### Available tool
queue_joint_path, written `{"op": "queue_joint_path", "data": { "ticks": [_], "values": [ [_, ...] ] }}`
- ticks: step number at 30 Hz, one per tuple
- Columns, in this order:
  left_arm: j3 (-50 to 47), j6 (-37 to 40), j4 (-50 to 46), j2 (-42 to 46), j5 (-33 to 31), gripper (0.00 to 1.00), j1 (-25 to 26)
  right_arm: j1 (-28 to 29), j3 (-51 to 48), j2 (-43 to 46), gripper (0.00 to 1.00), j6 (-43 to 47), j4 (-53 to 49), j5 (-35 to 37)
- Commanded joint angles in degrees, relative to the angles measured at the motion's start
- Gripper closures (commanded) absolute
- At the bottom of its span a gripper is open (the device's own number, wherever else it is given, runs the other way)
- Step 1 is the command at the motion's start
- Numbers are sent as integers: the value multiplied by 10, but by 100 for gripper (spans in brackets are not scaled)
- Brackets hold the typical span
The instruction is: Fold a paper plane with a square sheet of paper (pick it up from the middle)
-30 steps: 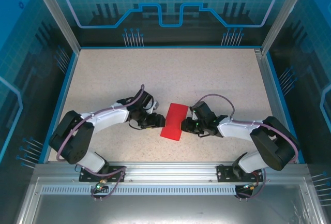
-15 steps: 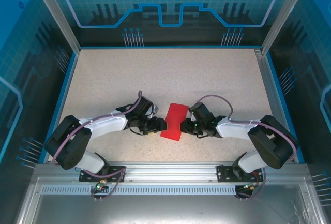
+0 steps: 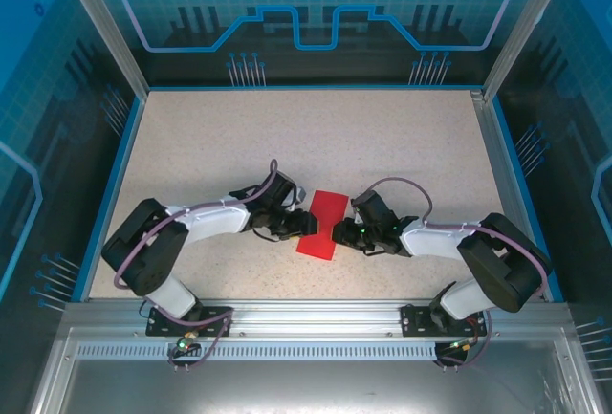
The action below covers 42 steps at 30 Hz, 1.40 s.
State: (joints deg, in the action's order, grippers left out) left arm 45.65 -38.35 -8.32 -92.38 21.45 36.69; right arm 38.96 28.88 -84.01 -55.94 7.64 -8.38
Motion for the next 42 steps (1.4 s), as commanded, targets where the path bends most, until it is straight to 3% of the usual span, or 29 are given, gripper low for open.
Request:
{"op": "queue_joint_path", "data": {
  "ticks": [1,13,23,36,42],
  "values": [
    [13,20,16,-25,9,55,5,-2,-10,-5,71,-17,23,-7],
    [14,51,-1,-65,-21,66,5,-2,1,-29,66,-33,34,-20],
    [11,55,-1,-64,-18,67,5,-4,-2,-22,68,-66,134,-48],
    [26,47,-23,-3,3,63,3,-9,-7,-54,80,-79,164,-63],
    [27,49,-46,29,-3,55,-7,-11,-1,-42,87,-73,162,-70]
  ]
}}
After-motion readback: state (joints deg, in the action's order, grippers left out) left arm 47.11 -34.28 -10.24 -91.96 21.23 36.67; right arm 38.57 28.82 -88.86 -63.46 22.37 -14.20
